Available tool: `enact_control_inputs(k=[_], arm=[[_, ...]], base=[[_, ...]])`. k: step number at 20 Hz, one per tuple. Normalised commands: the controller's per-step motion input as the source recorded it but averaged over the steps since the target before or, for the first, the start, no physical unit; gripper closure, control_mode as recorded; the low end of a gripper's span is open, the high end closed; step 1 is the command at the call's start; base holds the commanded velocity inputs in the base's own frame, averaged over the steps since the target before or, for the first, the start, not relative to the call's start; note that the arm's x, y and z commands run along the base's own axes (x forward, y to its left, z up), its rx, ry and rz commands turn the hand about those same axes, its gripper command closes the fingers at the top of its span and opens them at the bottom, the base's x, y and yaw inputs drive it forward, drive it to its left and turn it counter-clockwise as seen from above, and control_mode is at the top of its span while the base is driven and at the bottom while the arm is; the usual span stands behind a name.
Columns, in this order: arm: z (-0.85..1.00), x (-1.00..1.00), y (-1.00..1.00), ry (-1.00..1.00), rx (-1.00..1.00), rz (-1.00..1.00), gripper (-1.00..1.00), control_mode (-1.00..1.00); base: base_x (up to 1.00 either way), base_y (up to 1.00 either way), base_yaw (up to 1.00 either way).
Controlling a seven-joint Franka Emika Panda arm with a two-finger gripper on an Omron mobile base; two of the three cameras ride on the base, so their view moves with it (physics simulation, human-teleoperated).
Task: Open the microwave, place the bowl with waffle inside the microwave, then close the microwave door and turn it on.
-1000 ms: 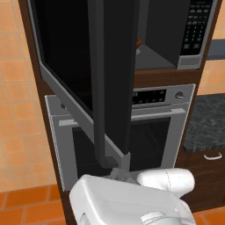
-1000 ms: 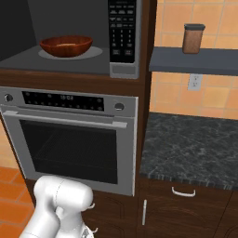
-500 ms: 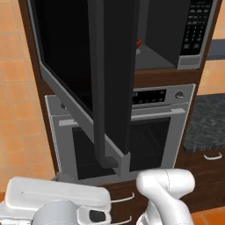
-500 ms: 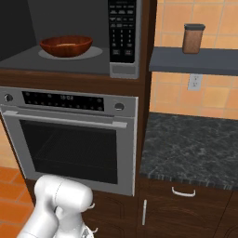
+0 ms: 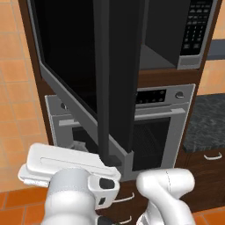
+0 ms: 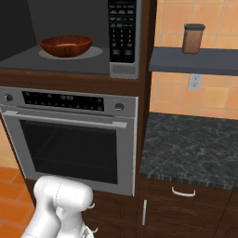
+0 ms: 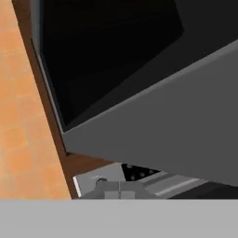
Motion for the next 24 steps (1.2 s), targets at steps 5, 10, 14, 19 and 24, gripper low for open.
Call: enact_control_inputs(k=[5,10,14,19,24], arm=[[0.79,-0.06,-1.00,-0.14,0.00,0.00,1.00,-1.00],[0.78,0.01,-0.99,-0.08,0.00,0.00,1.00,-1.00],[0.96,0.00,-0.72,-0.16,0.00,-0.02,1.00,-1.00],[0.85,0.19,-0.56,-0.10,0.00,-0.18,1.00,-1.00],[0.78,0.05,-0.47,-0.42,0.00,-0.07,1.00,-1.00]], base=[[0.00,0.00,0.00],[0.00,0.00,0.00],[0.00,0.00,0.00],[0.00,0.00,0.00],[0.00,0.00,0.00]])
